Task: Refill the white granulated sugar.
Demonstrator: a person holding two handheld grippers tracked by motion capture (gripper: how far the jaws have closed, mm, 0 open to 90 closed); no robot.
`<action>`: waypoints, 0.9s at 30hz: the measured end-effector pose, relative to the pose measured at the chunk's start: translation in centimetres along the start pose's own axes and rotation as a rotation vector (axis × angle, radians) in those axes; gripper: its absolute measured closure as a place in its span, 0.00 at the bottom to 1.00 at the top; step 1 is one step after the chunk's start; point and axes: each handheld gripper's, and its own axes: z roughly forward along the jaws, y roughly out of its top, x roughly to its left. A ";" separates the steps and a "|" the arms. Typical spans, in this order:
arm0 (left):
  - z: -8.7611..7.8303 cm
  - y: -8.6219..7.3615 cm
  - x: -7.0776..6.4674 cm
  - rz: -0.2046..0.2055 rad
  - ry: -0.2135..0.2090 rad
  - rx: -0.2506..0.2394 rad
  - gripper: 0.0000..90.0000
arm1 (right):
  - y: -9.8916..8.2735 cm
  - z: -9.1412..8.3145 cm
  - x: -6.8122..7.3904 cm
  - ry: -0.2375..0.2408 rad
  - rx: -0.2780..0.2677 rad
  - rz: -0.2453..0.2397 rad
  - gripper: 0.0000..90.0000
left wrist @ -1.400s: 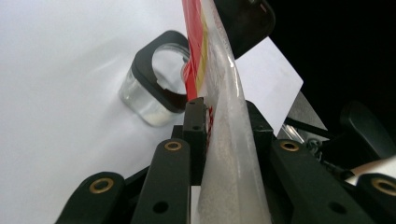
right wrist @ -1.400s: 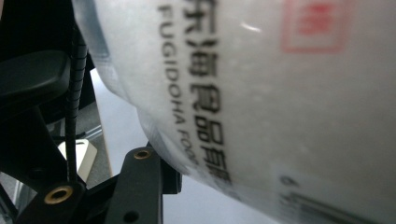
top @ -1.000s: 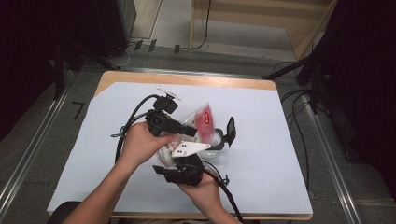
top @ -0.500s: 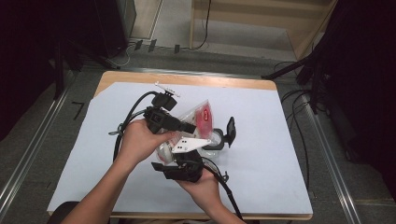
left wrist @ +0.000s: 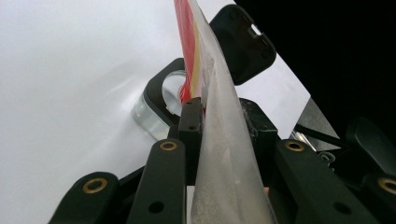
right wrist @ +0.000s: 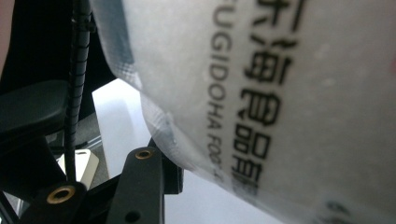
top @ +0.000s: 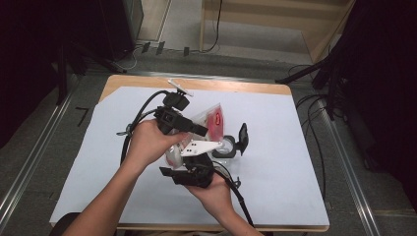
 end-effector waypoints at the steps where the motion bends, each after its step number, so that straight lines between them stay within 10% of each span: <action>1: 0.0 -0.1 0.1 -0.005 -0.003 -0.001 0.82 | 0.0 0.1 0.0 0.001 -0.002 0.001 0.69; 27: 0.7 -0.3 0.0 0.029 -0.014 -0.016 0.79 | -0.6 0.0 -0.3 -0.003 -0.002 0.034 0.70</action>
